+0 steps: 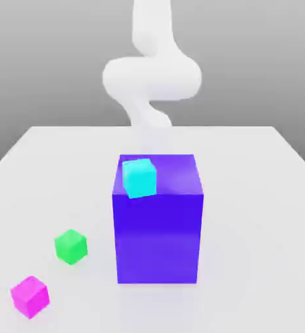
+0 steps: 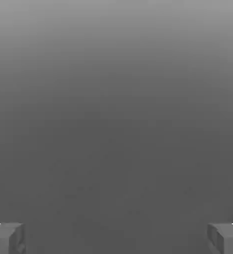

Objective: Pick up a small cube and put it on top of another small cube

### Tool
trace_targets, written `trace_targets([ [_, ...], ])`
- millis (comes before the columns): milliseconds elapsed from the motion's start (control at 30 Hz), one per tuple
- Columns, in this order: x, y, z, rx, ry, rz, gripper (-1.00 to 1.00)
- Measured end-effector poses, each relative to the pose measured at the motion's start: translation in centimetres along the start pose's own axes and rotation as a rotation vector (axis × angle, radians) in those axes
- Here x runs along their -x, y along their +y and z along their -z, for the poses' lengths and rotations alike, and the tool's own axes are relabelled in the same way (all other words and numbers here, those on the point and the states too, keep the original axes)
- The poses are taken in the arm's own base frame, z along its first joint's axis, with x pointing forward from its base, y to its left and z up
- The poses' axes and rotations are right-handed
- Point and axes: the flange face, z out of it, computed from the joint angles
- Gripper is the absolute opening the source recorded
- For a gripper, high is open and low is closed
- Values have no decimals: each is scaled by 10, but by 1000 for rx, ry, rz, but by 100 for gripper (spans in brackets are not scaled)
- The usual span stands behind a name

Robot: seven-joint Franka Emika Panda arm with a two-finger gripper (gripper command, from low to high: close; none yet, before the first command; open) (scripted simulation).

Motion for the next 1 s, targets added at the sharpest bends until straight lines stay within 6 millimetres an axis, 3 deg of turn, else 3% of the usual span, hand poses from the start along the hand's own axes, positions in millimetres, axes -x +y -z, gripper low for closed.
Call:
trace_targets([
  [267, -29, 63, -150, 170, -133, -159, 0],
  [533, -27, 165, -277, 358, -230, -323, 0],
  [667, -19, 233, -326, 465, -259, -418, 0],
  [900, 23, 343, -392, 650, -309, -533, 0],
  [1000, 40, 370, -420, 670, -311, -543, 0],
])
